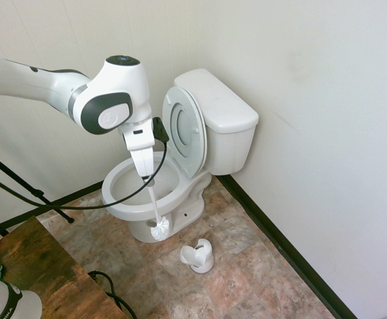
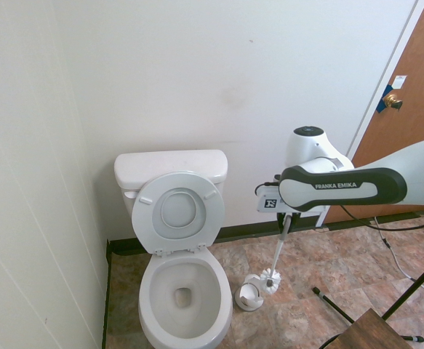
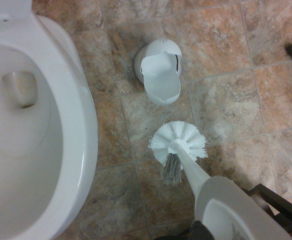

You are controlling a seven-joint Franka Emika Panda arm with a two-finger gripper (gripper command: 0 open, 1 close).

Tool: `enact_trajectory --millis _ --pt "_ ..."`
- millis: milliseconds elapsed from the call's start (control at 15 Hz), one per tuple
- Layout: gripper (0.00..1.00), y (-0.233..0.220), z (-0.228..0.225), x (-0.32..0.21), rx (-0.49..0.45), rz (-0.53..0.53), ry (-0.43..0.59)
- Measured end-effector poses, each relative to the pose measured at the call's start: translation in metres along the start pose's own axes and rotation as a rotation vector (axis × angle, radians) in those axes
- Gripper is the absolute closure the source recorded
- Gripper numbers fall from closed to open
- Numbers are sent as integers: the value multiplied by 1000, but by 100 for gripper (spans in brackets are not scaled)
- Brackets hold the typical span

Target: Clean the toilet

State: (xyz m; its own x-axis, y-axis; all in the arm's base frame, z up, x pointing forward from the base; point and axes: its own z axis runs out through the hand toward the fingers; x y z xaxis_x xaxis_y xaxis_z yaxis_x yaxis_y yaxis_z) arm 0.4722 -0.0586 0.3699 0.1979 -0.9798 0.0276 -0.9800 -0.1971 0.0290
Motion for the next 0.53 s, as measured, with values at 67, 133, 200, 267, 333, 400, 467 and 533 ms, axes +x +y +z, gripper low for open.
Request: enact_trajectory --millis 67,133,200,267,333,400,467,533 --pt "100 0 10 5 5 7 -12" --pt "100 -3 22 10 8 16 -26" --pt "100 -8 35 16 7 27 -34" --pt "100 -15 49 23 1 40 -40" --pt "100 -24 61 31 -6 52 -45" --pt "100 -33 73 39 -9 68 -48" --pt "100 -43 85 46 -11 84 -52" --pt "100 -52 96 52 -16 99 -59"
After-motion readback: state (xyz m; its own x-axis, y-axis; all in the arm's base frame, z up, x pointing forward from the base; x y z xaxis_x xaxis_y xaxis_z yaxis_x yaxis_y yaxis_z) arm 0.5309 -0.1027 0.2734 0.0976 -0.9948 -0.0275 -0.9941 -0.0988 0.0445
